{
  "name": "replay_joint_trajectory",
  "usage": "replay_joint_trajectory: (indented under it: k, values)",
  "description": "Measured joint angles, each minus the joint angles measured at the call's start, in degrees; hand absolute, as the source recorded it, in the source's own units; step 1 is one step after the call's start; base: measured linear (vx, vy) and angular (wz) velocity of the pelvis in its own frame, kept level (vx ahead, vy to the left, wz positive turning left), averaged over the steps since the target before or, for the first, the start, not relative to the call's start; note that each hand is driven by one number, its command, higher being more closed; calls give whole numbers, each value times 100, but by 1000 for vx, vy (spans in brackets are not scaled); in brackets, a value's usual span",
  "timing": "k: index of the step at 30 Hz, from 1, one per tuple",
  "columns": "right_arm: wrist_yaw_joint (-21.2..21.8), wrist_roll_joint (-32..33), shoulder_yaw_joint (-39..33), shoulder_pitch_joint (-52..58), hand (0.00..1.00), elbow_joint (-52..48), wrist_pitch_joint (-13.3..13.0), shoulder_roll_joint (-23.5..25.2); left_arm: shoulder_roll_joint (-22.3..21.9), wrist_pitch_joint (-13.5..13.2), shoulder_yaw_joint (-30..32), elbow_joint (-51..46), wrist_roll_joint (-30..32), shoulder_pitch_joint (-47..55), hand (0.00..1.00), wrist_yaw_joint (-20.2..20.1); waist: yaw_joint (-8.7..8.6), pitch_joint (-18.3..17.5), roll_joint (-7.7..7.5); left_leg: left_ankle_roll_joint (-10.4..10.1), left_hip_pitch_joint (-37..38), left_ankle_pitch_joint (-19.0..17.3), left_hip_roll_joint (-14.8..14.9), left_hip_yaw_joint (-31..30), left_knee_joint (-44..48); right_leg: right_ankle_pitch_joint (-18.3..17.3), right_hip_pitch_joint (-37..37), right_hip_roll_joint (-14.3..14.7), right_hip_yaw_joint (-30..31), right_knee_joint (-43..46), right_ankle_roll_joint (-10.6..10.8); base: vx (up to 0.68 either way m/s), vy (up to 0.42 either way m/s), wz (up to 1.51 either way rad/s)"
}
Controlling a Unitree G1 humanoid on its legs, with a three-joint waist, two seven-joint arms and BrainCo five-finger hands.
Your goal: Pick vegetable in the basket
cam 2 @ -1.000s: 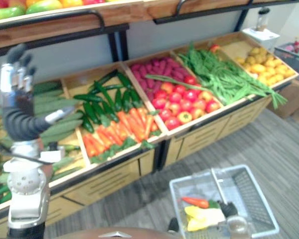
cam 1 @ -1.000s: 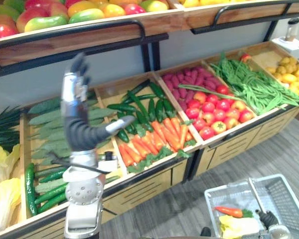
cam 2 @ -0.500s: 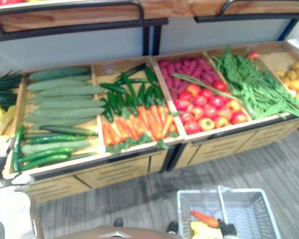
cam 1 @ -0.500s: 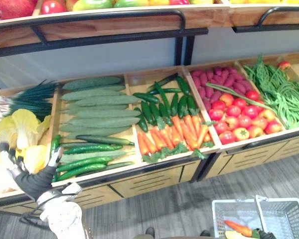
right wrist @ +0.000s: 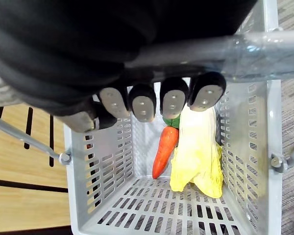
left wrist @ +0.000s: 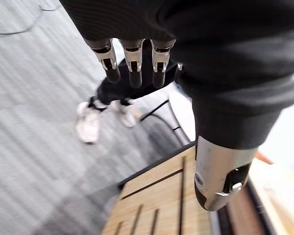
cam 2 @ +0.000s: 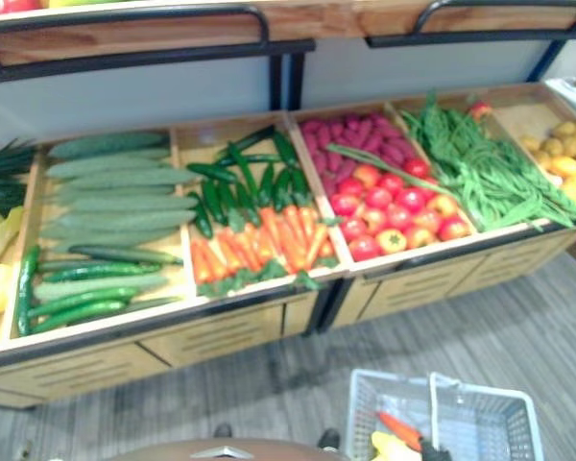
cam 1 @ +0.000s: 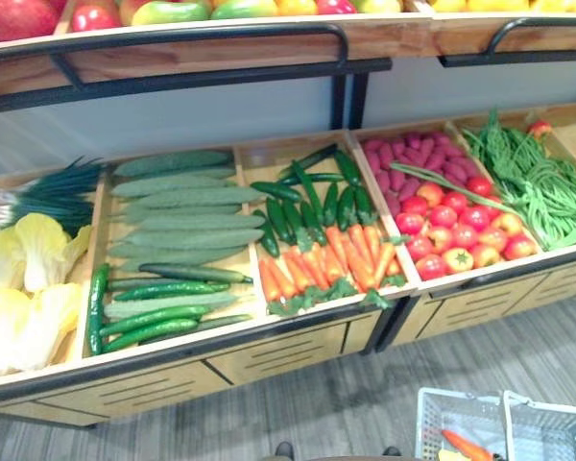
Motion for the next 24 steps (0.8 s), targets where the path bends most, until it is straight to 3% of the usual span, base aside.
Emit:
replay_joint_trajectory:
  k: [4, 7, 10, 13, 16, 19, 24]
  values:
    - [4, 49, -24, -142, 100, 200, 0, 1, -99, 133, -188, 817, -349, 2, 0, -457, -62, 28, 30, -98, 186, -48, 64, 245, 2, 5, -3, 72, 275, 21, 4, 102, -2, -40]
    - [7, 128, -16, -158, 100, 203, 2, 7, -198, 139, -1075, 980, -282, 7, 0, -914, -186, 79, 81, -117, 226, -75, 70, 266, 1, 5, 3, 112, 311, 27, 6, 73, 2, -9]
    - [12, 126, 134, -134, 100, 204, 3, 0, -147, 124, -2328, 1055, 453, 5, 0, -1474, -248, 161, 142, -134, 300, -100, 79, 328, 10, 5, 8, 127, 370, 30, 7, 63, 2, -12]
    - [23, 106, 329, -154, 100, 197, 4, -21, 187, 90, -2881, 1224, 914, -27, 0, -2188, -355, 223, 149, -144, 321, -145, 93, 399, 29, -15, 18, 141, 435, 41, 27, 23, -1, -13]
    - [33, 96, 423, -137, 100, 193, 6, -29, 275, 109, -3255, 1291, 1034, -34, 0, -2429, -391, 277, 172, -140, 333, -234, 98, 390, 154, -153, -3, 104, 453, 270, 46, 0, 0, 0]
    - [146, 95, 516, -124, 100, 194, 11, 0, 390, 124, -3437, 1458, 1035, -45, 0, -2452, -416, 302, 147, -156, 443, -312, 133, 415, 223, -341, -9, 91, 510, 562, 55, 8, 0, -4]
    - [275, -60, 768, -128, 100, 195, 11, 105, 444, 144, -3544, 1520, 1037, -9, 0, -2451, -453, 321, 100, -199, 535, -406, 212, 607, 240, -365, -19, 178, 692, 564, 49, 12, -12, -18]
